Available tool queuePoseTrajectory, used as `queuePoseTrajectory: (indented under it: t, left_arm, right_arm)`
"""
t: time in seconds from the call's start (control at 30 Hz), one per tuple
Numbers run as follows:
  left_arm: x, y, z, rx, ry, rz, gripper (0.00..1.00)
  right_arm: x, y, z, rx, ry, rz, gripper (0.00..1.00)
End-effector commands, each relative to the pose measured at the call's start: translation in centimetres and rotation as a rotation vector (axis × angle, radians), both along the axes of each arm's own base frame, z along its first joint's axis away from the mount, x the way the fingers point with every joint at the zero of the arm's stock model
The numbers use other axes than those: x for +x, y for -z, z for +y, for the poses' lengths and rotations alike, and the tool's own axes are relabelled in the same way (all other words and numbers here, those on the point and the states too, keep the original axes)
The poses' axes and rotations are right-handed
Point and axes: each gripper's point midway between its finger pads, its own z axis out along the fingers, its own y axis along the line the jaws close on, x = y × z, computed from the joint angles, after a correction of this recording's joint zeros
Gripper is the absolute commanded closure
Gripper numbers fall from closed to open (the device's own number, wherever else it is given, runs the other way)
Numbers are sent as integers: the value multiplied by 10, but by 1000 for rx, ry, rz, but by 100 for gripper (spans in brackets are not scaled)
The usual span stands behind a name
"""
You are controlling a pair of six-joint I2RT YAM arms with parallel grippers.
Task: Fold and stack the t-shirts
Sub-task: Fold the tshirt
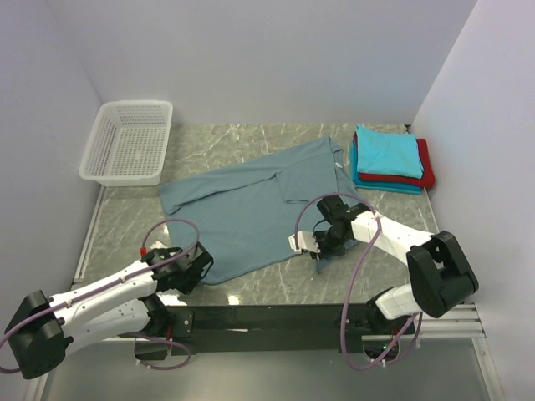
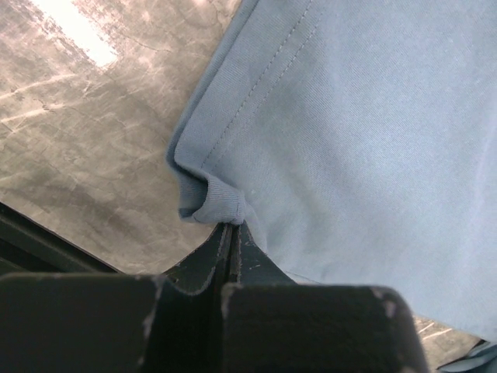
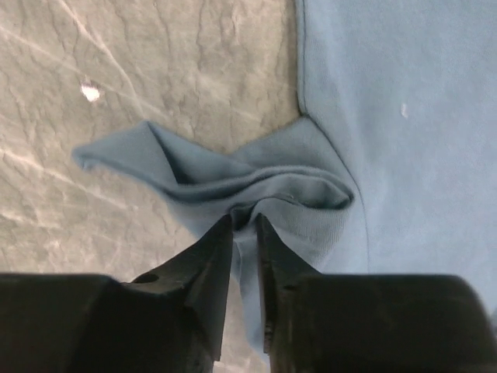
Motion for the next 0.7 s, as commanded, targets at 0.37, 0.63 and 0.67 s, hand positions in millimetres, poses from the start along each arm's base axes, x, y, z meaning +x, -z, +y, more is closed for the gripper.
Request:
queuePoseTrajectory:
  t: [0.37, 0.63, 0.67]
  left_arm:
    - [4, -9, 0, -3, 2, -25, 100]
    - [5, -16, 2, -19, -8, -46, 100]
    - [5, -18, 1, -23, -7, -49, 100]
  right_arm:
    - [-4, -54, -25, 6, 25, -168, 100]
    - [2, -86, -66, -30, 175, -251, 100]
    - [4, -91, -68, -10, 180, -266, 100]
